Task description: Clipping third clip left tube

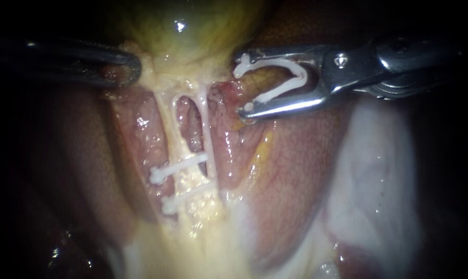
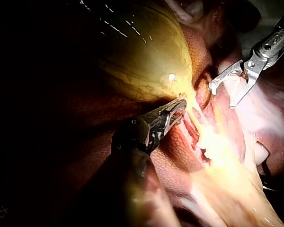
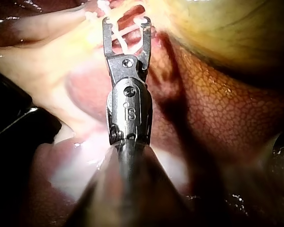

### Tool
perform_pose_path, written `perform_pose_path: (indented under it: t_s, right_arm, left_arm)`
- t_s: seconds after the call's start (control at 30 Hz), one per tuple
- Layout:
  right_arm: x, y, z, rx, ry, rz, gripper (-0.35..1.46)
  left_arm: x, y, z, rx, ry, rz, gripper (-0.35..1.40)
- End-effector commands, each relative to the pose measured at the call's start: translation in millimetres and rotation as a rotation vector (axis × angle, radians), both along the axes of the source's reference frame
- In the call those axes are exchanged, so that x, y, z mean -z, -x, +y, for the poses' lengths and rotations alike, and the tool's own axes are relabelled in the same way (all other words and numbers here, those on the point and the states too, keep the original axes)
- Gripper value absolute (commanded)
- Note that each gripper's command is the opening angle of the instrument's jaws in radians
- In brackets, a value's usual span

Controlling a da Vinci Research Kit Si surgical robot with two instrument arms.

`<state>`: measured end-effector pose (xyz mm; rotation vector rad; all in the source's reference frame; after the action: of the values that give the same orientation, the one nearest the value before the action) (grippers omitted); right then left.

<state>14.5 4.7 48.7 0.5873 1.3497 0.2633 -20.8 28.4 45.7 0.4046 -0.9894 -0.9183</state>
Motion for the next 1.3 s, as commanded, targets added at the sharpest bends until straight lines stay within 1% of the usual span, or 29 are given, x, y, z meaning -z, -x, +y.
perform_pose_path:
  t_s: [0.03,0.23,0.67,0.83,1.07,1.3]
  right_arm:
    - [-0.2,-0.3,-0.2,0.008,-0.003,0.005,0.44]
    - [-0.8,-1.4,-0.9,0.03,-0.035,0.026,0.44]
    - [-2.4,-3.5,-2.9,0.066,-0.072,0.041,0.44]
    - [-3.3,-4.1,-3.5,0.069,-0.082,0.037,0.44]
    - [-5.6,-4.5,-4.1,0.076,-0.091,0.033,0.44]
    - [-7.3,-5.0,-4.2,0.079,-0.094,0.03,0.44]
  left_arm:
    - [0.0,0.0,0.0,-0.002,0.003,0.001,-0.35]
    - [0.1,0.2,-0.1,0.001,0.004,0.004,-0.35]
    - [0.6,0.4,-0.4,-0.002,0.001,0.0,-0.35]
    - [0.7,0.5,-0.5,-0.006,0.005,0.0,-0.35]
    - [1.0,0.7,-0.8,-0.008,0.003,-0.003,-0.35]
    - [1.3,1.0,-1.0,-0.013,0.006,-0.004,-0.35]
